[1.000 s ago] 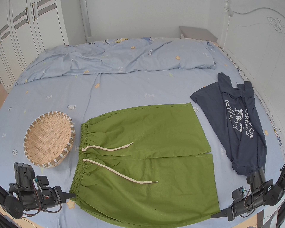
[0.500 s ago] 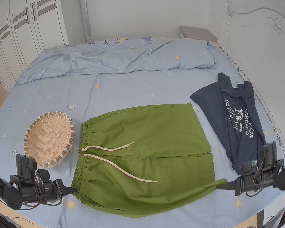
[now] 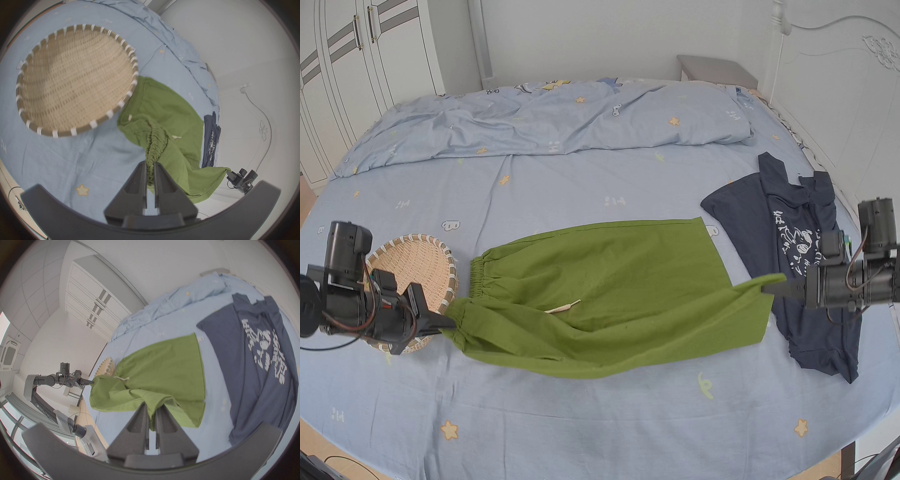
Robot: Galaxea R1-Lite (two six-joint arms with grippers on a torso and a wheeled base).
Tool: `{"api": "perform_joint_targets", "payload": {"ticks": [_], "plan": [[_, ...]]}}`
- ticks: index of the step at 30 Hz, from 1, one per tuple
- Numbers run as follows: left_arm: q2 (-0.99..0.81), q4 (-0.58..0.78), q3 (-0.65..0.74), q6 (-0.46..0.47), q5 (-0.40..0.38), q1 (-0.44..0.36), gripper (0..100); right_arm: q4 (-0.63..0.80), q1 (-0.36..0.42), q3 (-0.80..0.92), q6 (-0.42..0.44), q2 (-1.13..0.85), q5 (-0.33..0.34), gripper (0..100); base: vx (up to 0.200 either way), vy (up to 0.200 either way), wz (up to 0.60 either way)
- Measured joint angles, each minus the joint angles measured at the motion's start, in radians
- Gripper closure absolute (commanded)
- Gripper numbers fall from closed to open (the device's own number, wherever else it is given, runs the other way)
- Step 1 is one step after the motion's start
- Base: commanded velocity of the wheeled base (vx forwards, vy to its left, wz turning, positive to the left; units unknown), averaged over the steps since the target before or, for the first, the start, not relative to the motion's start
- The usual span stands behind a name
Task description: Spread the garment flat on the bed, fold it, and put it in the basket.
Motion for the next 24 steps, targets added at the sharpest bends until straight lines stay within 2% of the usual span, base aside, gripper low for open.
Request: {"api": "perform_joint_targets", "payload": {"ticks": [7,15,24], "plan": [[0.048,0.127,-0.188,-0.005,-0.001,0.011,100,0.111,-0.003,-0.237,0.004,0.073,-0.009,100,0.0,0.0,0.0],[0.14,0.32,-0.399,0.003,-0.002,0.055,100,0.202,0.003,-0.489,0.007,0.21,-0.057,100,0.0,0.0,0.0],[0.227,0.36,-0.51,0.053,-0.005,0.109,100,0.221,0.014,-0.673,0.043,0.344,-0.069,100,0.0,0.0,0.0]]}}
